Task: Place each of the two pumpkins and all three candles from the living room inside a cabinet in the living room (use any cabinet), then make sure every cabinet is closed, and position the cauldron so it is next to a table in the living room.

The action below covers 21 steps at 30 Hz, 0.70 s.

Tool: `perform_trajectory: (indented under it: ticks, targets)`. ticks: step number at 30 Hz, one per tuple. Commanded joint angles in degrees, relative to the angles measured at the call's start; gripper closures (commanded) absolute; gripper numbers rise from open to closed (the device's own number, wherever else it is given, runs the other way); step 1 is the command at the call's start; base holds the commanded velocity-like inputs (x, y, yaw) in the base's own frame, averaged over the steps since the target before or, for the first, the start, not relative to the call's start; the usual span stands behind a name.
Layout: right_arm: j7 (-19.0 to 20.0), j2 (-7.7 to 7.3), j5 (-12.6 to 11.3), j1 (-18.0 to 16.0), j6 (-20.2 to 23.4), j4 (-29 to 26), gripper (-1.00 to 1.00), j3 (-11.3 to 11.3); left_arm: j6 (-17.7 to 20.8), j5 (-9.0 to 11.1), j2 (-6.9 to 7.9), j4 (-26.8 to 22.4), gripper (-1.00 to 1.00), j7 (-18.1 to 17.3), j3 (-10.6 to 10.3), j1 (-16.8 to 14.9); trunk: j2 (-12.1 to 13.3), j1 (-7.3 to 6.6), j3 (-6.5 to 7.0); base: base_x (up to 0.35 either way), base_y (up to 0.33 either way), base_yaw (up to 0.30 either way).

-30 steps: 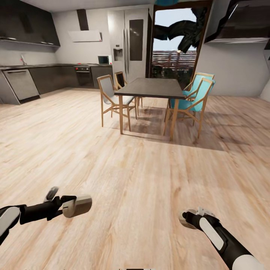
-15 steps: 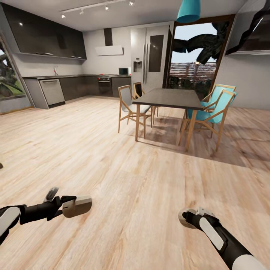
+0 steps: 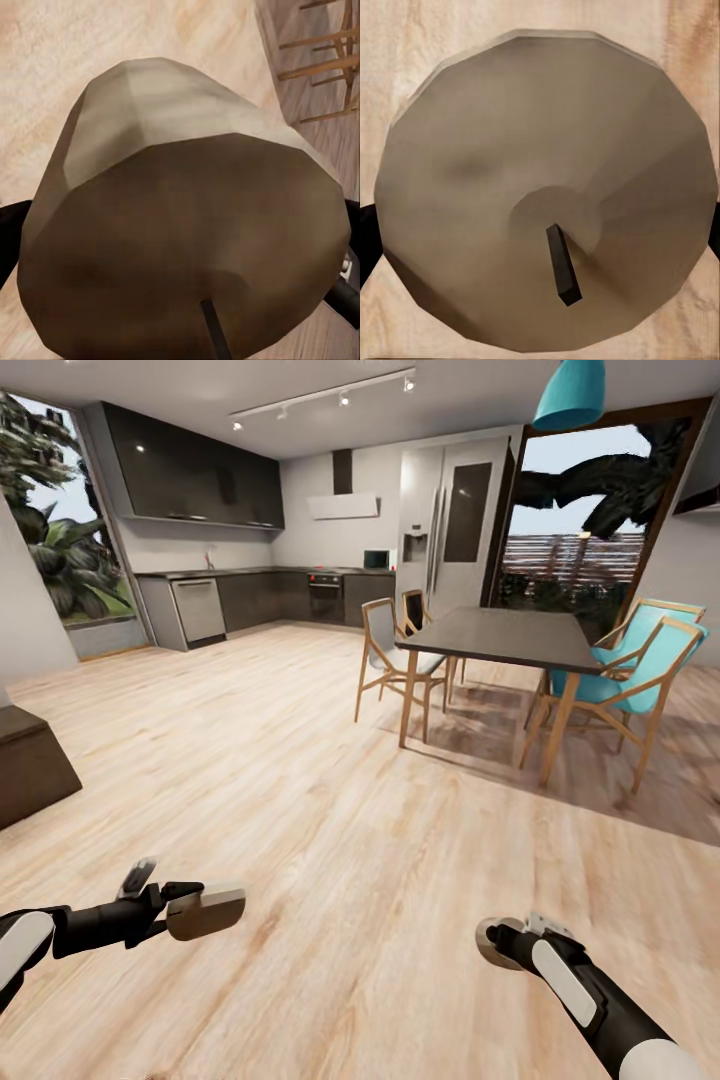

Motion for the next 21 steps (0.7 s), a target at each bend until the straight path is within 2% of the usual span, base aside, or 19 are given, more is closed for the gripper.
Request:
perform_trajectory:
  ticks: [1,21]
  targets:
    - [-0.56,-0.09,-0.55,-0.01,0.07,-0.16,1.00,0.29,0.06,-0.13,0.03,0.03,1.00,-0.51,-0.10,-0.07,0.39,-0.24,0.17,0.000,0.000,0.280]
    - [-0.56,-0.09,-0.53,-0.02,0.05,-0.14,1.00,0.28,0.06,-0.15,0.03,0.03,1.00,-0.42,-0.13,-0.07,8.41,-4.63,4.54,0.000,0.000,0.279]
